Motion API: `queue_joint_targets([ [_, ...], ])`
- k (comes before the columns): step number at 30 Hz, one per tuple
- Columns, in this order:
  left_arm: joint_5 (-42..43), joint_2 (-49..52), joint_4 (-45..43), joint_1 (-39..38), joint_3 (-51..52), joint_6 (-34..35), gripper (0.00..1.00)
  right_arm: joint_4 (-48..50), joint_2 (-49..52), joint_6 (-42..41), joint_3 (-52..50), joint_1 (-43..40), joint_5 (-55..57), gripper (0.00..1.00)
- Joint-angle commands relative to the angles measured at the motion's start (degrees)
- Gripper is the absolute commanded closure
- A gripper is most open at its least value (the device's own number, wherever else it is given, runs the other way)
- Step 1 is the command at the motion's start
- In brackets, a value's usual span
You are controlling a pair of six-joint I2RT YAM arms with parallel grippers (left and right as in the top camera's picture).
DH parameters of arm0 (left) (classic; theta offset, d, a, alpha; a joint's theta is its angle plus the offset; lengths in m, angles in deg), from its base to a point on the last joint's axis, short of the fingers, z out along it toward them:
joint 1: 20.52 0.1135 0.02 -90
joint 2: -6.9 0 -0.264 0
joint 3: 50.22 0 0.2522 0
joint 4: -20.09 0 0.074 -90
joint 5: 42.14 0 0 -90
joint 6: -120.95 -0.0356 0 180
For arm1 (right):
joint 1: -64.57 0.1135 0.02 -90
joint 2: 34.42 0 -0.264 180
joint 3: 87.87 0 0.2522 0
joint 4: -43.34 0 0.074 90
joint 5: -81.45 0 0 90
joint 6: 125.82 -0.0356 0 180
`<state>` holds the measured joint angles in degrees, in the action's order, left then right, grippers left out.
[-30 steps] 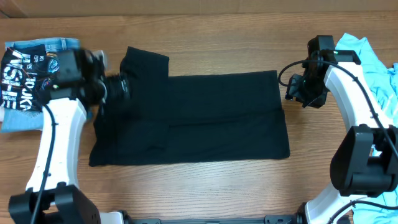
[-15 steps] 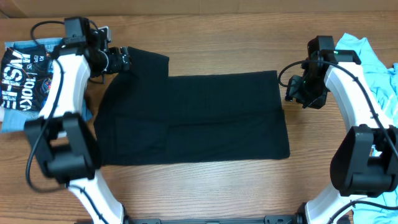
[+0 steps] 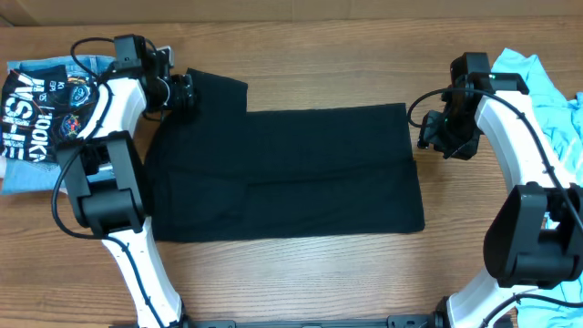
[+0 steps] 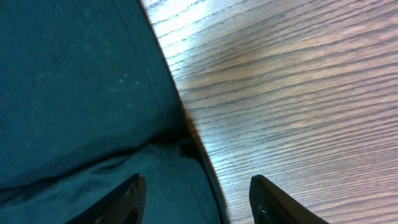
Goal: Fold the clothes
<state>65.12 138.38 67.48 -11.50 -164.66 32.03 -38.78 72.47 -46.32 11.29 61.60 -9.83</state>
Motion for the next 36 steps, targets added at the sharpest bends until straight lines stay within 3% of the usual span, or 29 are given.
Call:
queue_joint_targets([
  [1, 2.3, 1.3, -0.8, -0.1, -1.8, -1.1, 0.44, 0.4, -2.1, 0.0, 1.4, -0.2, -0.4, 0.42],
  [4, 2.4, 1.1, -1.1, -0.1, -1.8, -1.1, 0.78, 1.2, -2.1, -0.2, 1.4, -0.2, -0.4, 0.43],
  [7, 2.4, 0.9, 0.1, -0.1, -1.8, -1.1, 0.88, 2.7, -2.1, -0.1, 1.4, -0.2, -0.4, 0.45],
  [10, 2.4, 0.5, 2.4, 0.0, -1.9, -0.3, 0.92, 4.7, -2.0, 0.2, 1.3, -0.2, -1.0, 0.49],
  [14, 5.2, -1.3, 6.8, 0.1, -1.9, 0.9, 0.94, 7.7, -1.1, 3.5, 1.3, -0.3, -5.8, 0.47],
  [20, 10.9, -6.9, 11.7, 0.1, -1.9, 1.3, 0.95, 11.8, 2.3, 7.7, 3.4, -0.3, -8.9, 0.36],
  [27, 10.7, -12.2, 13.4, 0.0, -1.9, 2.3, 0.93, 22.6, 9.8, 13.4, 5.8, -0.2, -8.9, 0.35],
  [36, 10.6, -11.9, 16.3, -0.1, -1.9, 3.2, 0.93, 31.7, 16.5, 13.6, 5.8, -0.2, -9.2, 0.37],
])
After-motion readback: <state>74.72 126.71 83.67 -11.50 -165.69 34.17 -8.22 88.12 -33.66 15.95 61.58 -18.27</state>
